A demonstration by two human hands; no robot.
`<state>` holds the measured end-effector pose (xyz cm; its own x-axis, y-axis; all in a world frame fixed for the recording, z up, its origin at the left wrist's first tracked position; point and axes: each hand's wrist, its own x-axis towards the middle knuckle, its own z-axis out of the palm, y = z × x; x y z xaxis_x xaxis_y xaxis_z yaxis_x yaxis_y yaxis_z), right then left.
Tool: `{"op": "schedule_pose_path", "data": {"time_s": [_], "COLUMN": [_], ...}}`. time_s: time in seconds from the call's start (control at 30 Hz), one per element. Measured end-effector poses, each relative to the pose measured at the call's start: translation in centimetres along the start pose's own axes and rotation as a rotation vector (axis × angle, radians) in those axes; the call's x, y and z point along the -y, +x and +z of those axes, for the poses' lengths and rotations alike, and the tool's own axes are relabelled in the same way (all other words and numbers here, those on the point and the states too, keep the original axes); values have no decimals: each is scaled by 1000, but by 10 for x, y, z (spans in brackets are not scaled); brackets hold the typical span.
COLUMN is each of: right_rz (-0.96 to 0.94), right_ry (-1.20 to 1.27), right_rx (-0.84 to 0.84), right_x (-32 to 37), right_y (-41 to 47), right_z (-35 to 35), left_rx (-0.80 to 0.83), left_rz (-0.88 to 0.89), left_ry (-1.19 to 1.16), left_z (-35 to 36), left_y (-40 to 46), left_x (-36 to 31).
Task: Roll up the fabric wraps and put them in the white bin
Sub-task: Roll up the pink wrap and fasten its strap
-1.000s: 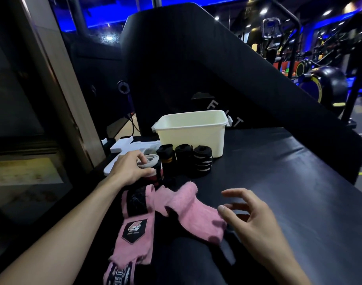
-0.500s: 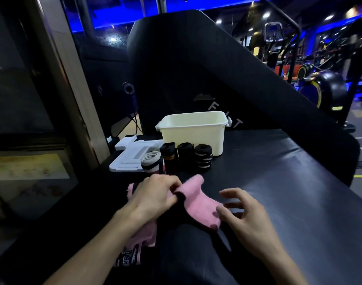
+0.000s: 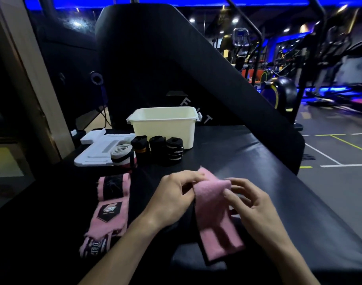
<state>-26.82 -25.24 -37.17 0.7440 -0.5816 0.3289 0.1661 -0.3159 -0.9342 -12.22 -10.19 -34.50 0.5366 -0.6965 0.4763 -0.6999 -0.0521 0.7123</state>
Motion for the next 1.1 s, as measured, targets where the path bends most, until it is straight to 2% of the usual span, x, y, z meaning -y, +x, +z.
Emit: {"op": "schedule_pose_path", "data": {"time_s": [0.17,0.3,0.37,0.5,0.63,0.8,0.9,1.0,1.1], "right_rz": [37,137,165,199,138,12,-41,-72,-93], "right_ry": [-110,-42,1,124,85,-3,-46,-109,-163], "right_rx": [-31,-85,-79,28,55,-3,-39,-12,0], "right_x": [-1,-2,-2,5,16,33,41,47,47], "right_y": [-12,-17,-17,-17,-11,5,23,44,65], "right_z": [-1,3,3,4,1,2,-1,-8,-15], "left_rx": [1,-86,-78,-46,27,-85,47,269,335], "left_rz": [8,-114,-168,-135,-155,-288,-360,-278,-272], "left_ry": [48,-218,-383,-565,-748,-808,-914,-890,-869], "left_z": [12,19,22,20,18,23,19,14,6], "left_y": [-15,-17,-17,-10,-3,1,0,-4,-6], "left_x": [11,9,10,11,6,6,3,4,5]}}
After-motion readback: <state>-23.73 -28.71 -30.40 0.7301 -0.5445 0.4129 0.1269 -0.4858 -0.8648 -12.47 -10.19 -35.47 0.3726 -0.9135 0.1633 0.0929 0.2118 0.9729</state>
